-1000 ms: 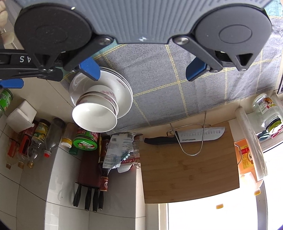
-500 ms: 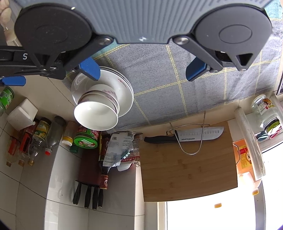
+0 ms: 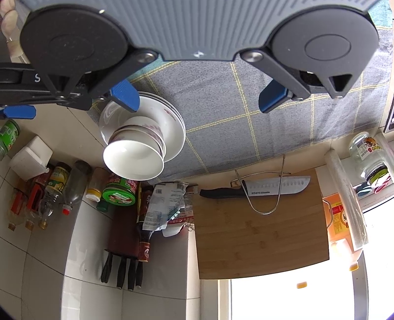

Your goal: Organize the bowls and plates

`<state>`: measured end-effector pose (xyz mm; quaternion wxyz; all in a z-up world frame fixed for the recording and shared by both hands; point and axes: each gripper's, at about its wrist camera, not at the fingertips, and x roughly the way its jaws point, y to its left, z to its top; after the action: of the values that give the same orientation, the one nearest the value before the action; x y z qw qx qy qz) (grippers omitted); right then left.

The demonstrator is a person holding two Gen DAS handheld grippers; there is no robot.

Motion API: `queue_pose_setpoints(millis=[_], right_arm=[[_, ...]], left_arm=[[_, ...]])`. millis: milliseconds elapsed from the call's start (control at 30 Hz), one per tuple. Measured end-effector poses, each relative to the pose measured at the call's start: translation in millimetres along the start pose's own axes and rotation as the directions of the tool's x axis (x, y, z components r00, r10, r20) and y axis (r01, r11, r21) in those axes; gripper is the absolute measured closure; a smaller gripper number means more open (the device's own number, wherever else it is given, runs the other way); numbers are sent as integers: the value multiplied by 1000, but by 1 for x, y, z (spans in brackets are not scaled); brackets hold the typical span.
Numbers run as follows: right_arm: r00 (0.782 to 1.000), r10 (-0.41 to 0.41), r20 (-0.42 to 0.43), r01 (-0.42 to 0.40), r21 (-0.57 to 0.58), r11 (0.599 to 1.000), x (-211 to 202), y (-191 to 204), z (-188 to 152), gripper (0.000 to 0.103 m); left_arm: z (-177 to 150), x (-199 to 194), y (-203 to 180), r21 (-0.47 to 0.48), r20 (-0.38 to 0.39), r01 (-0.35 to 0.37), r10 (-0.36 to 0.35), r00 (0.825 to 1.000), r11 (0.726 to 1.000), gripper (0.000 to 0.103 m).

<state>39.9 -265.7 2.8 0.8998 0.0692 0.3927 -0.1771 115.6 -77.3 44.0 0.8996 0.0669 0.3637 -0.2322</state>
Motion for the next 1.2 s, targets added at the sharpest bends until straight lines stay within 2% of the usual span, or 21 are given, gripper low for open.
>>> queue_pose_setpoints(millis=[1200], right_arm=[[1000, -7, 4, 7, -6, 1000, 0, -4, 2, 0]], left_arm=[[2, 1, -2, -7, -8, 4, -4, 1000, 1000, 1]])
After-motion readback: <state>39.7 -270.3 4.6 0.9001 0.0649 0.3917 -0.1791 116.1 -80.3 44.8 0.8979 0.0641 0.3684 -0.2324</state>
